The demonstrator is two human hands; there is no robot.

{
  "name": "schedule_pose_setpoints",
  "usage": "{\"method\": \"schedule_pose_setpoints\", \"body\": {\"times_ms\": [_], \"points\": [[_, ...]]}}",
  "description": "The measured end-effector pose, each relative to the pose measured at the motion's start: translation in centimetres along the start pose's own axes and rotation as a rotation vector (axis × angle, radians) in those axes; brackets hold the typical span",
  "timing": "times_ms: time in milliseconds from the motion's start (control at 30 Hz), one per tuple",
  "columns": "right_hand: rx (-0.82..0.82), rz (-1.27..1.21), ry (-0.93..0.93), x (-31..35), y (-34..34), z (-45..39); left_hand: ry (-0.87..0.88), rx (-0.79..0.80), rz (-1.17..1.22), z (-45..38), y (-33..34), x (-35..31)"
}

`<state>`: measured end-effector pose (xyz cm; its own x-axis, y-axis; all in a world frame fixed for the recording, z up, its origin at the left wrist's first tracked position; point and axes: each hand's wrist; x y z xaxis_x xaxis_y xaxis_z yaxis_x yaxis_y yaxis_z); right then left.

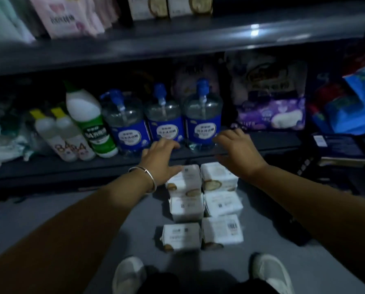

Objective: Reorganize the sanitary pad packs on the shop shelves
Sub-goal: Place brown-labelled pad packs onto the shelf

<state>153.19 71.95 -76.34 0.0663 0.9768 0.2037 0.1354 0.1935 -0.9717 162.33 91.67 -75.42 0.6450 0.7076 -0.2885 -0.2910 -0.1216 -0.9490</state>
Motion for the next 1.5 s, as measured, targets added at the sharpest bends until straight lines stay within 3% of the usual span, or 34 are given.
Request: {"method": "schedule_pose_setpoints", "body": {"times_ms": [133, 300, 500, 667, 833, 1033, 1233, 1400, 1500], "points": [[0.277, 0.043, 0.108, -1.7, 5.4, 1.5, -0.059, 0.151, -0.008, -0.9, 5.8, 1.2], [0.433, 0.033, 0.189, -3.2, 9.3, 0.4, -0.091, 0.196, -0.055, -3.4, 9.4, 2.4], [0.466, 0.143, 0.221, -4.0, 12.0, -1.0, -0.078, 0.194, -0.119, -5.4, 10.9, 3.2], [0.304, 0.356, 0.141, -4.2, 12.9, -0.2, -0.074, 0.202, -0.165, -5.9, 11.5, 3.4], [0.410, 0.085, 0.223, -4.6, 13.0, -0.1, -0.099, 0.184, -0.244, -6.3, 12.3, 3.2], [0.428, -0.177, 0.296, -5.7, 11.6, -1.0, -0.103, 0.189, -0.336, -7.0, 12.7, 2.9], [0.461, -0.501, 0.406, -6.3, 7.4, -1.3, -0.176, 0.380, -0.164, -7.4, 8.8, 1.9], [0.442, -0.562, 0.303, -5.2, 0.4, -2.1, -0.197, 0.605, 0.065, -6.6, 0.3, 0.9], [0.382, -0.549, 0.231, -3.6, -4.7, -2.5, -0.173, 0.603, 0.133, -5.3, -5.5, -0.7]]}}
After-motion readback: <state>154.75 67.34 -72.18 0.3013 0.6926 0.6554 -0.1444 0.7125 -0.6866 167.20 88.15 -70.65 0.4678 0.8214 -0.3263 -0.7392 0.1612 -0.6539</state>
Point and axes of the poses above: each hand's wrist, its own z-axis away from the middle knuckle, its own y-axis out of the palm, x = y × z, and after that the axes turned 8 degrees about x, right-handed
